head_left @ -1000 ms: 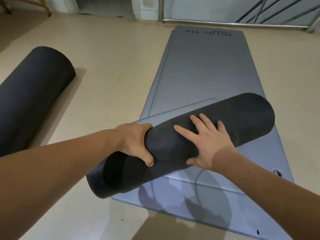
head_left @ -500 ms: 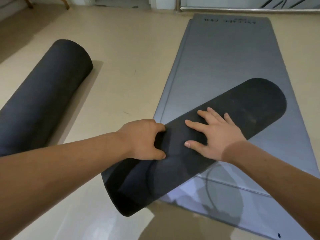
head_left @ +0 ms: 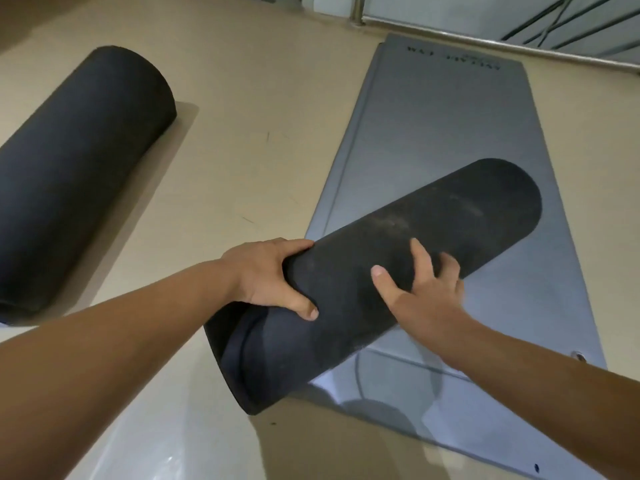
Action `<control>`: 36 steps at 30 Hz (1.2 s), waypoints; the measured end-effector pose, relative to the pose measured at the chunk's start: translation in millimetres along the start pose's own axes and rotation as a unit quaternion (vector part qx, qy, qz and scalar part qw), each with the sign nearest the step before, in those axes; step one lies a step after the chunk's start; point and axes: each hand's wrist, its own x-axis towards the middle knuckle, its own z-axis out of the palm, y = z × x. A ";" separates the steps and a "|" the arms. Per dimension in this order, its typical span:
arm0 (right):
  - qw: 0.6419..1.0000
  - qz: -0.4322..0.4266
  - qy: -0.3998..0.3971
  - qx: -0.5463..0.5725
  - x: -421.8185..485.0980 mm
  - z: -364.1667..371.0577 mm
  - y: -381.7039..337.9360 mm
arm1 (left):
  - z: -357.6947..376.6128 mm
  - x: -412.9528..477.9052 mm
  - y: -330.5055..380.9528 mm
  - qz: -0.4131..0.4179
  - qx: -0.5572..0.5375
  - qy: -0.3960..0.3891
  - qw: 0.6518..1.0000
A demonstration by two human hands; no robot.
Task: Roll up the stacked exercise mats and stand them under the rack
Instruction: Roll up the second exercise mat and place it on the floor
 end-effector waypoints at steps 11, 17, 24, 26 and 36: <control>0.984 0.082 -0.076 0.140 21.9 15.5 -7.6 | 36.5 -14.8 6.6 0.028 -0.002 0.071 0.997; 0.994 -0.096 -0.019 0.051 29.0 14.5 5.5 | 77.3 -35.7 -3.6 0.014 -0.197 0.089 0.976; 0.986 -0.126 -0.035 -0.107 13.6 34.7 -6.8 | 84.7 -44.6 -18.8 -0.119 -0.406 0.034 0.905; 0.985 -0.138 -0.024 -0.102 12.6 36.4 -7.2 | 86.7 -47.2 -21.2 -0.147 -0.429 0.005 0.891; 0.989 -0.139 -0.041 -0.009 -3.9 42.3 33.2 | 105.5 -42.9 -22.0 -0.124 -0.452 -0.018 0.883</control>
